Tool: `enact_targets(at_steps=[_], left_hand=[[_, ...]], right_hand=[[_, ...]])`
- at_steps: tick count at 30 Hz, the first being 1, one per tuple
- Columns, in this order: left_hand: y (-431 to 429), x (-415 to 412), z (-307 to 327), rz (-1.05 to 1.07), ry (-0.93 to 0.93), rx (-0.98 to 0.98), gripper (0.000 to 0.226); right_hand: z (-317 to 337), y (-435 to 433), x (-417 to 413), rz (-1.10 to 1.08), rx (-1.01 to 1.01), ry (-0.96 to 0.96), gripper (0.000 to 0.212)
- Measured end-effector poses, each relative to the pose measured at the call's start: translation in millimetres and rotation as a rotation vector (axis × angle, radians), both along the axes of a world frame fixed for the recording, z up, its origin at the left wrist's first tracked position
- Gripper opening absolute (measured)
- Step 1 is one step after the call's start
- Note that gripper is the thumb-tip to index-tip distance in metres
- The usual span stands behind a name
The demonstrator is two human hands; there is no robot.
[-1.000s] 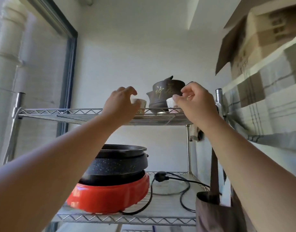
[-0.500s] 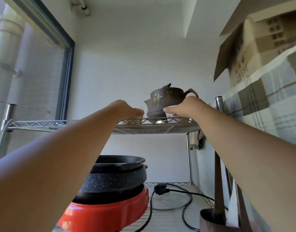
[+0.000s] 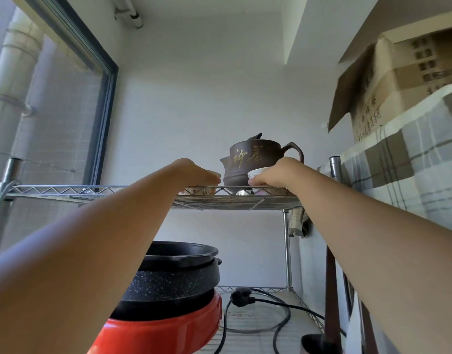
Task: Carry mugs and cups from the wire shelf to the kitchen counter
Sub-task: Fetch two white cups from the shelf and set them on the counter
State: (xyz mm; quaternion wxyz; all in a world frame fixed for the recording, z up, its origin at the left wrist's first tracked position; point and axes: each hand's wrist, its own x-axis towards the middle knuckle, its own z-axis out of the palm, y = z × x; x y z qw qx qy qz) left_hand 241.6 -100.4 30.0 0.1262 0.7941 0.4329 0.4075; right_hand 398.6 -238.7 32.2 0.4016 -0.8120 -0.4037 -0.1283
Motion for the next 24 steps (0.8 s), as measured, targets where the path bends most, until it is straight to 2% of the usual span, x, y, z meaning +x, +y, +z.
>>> enact_targets(at_steps=[2, 4, 6, 9, 12, 13, 16, 17, 19, 20, 22, 24], left_hand=[[2, -2, -1, -0.046, -0.139, -0.015, 0.068], [1, -4, 0, -0.099, -0.292, -0.027, 0.08], [0, -9, 3, -0.192, -0.408, -0.024, 0.09], [0, -20, 4, -0.385, -0.571, 0.014, 0.096], [-10, -34, -4, -0.521, -0.686, 0.09, 0.089], [-16, -39, -9, -0.565, -0.71, 0.119, 0.082], [-37, -56, -32, -0.721, -0.726, 0.179, 0.056], [-44, -62, -42, -0.77, -0.721, 0.176, 0.051], [-52, -74, -67, -0.858, -0.723, 0.126, 0.048], [-55, -78, -82, -0.883, -0.735, 0.087, 0.056], [-59, -88, -114, -0.889, -0.77, 0.004, 0.078], [-61, -97, -148, -0.914, -0.786, -0.056, 0.084]], right_hand=[[-2, 3, 3, 0.024, 0.096, 0.041, 0.055], [-2, 4, 5, 0.04, 0.188, 0.073, 0.099], [1, 5, 5, 0.085, 0.294, 0.068, 0.117], [4, -2, -5, 0.238, 0.454, 0.078, 0.111], [3, -13, -20, 0.392, 0.6, 0.099, 0.106], [0, -17, -26, 0.446, 0.624, 0.112, 0.1], [-18, -31, -42, 0.619, 0.643, 0.154, 0.06], [-27, -37, -48, 0.673, 0.638, 0.165, 0.054], [-51, -48, -59, 0.788, 0.645, 0.172, 0.043], [-65, -53, -64, 0.829, 0.655, 0.175, 0.036], [-96, -64, -73, 0.868, 0.676, 0.187, 0.041], [-131, -72, -77, 0.866, 0.683, 0.212, 0.064]])
